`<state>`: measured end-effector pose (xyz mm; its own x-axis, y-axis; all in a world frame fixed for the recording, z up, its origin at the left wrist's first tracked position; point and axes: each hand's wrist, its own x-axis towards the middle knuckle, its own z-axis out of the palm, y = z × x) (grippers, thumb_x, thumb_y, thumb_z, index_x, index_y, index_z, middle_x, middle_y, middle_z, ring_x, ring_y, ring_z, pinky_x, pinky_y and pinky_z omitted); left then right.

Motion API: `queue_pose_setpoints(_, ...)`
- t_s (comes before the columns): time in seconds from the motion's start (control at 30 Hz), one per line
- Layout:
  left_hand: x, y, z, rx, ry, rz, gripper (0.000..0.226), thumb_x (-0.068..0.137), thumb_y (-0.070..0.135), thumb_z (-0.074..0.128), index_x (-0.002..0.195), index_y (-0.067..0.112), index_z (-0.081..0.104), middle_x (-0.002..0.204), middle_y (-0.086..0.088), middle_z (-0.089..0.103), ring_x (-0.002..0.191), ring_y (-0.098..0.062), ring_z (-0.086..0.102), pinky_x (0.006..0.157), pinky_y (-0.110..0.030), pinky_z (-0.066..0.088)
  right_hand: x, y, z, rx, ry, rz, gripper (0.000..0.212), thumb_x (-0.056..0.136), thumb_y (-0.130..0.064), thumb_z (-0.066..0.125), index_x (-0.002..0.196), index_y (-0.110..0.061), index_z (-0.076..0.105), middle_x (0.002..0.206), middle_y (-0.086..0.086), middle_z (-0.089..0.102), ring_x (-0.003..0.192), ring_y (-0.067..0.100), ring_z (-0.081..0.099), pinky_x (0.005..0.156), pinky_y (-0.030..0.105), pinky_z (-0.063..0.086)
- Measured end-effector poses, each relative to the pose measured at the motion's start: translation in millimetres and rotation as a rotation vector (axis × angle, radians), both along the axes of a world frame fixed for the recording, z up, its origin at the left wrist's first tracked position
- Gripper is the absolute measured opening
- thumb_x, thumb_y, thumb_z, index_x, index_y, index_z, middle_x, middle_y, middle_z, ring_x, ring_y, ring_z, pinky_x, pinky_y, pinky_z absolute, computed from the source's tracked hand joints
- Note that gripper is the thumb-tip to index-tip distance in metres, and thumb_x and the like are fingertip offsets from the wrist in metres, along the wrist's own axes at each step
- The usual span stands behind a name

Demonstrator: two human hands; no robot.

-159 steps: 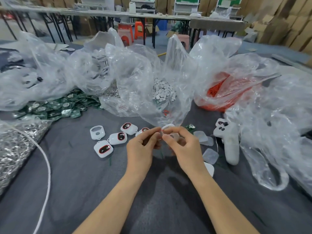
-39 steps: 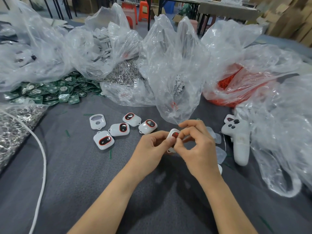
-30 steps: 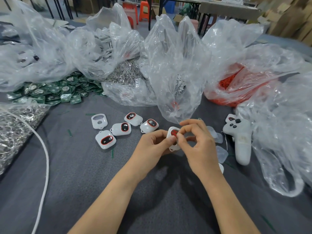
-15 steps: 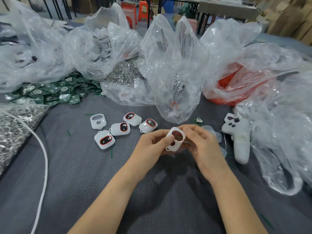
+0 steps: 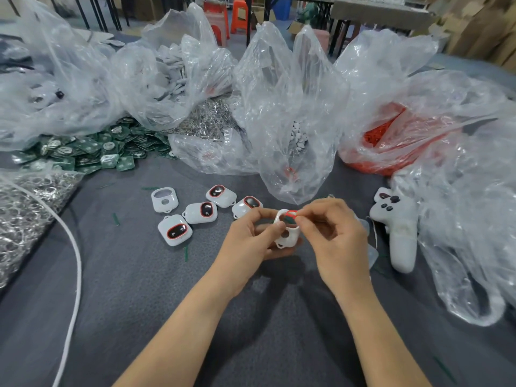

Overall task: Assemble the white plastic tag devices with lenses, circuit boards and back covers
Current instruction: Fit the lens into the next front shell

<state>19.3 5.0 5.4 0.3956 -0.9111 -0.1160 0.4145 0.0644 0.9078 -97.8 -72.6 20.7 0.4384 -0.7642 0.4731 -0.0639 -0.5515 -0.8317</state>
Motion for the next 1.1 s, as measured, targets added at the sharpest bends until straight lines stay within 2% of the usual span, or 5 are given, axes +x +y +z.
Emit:
queue_pose_setpoints(0.13,0.4,0.4,-0.1,-0.012,-0.019,-0.006,0.016,0.096,0.004,0.051,0.106,0.008,0.063,0.089,-0.012,0.073,0.085,-0.018,0.071,0.069,-0.029,0.057,0.7,0.0,-2.1,-0.028,0.082,0.024,0.019,0.08,0.002,0.07,0.083,-0.016,0.067,0.103,-0.002,0.059,0.089,0.007,0.059,0.079,0.017,0.048)
queue_pose_setpoints(0.37,1.0,0.6,-0.5,-0.014,-0.01,0.004,0.017,0.096,0.006,0.052,0.106,0.009,0.065,0.097,-0.017,0.07,0.087,-0.018,0.068,0.07,-0.027,0.056,0.2,2.1,-1.9,-0.266,0.179,-0.037,0.023,0.078,-0.002,0.075,0.098,-0.013,0.069,0.09,-0.008,0.062,0.079,0.006,0.056,0.076,0.017,0.048)
queue_pose_setpoints(0.57,0.4,1.0,-2.3,-0.024,-0.023,-0.006,0.018,0.097,0.008,0.051,0.107,0.008,0.066,0.104,-0.018,0.071,0.093,-0.022,0.068,0.076,-0.031,0.057,-1.8,2.1,0.7,-0.343,0.187,-0.067,0.029,0.074,-0.004,0.078,0.099,-0.016,0.07,0.091,-0.031,0.051,0.083,0.008,0.055,0.078,0.015,0.045)
queue_pose_setpoints(0.83,1.7,0.4,-0.9,-0.033,0.018,-0.04,0.018,0.094,0.013,0.055,0.106,0.011,0.069,0.101,-0.011,0.073,0.091,-0.017,0.07,0.073,-0.026,0.056,-2.0,-0.4,-0.2,-0.018,0.087,0.014,0.022,0.076,-0.005,0.078,0.091,-0.02,0.071,0.089,-0.006,0.07,0.085,0.013,0.066,0.081,0.03,0.055)
queue_pose_setpoints(1.1,1.7,1.5,-3.1,-0.05,0.014,-0.039,0.019,0.096,0.007,0.052,0.107,0.01,0.067,0.094,-0.01,0.073,0.088,-0.017,0.07,0.073,-0.027,0.056,-3.5,-1.0,0.4,-0.172,0.158,0.007,0.013,0.075,-0.002,0.077,0.086,-0.01,0.075,0.093,-0.004,0.071,0.093,0.008,0.065,0.087,0.026,0.052)
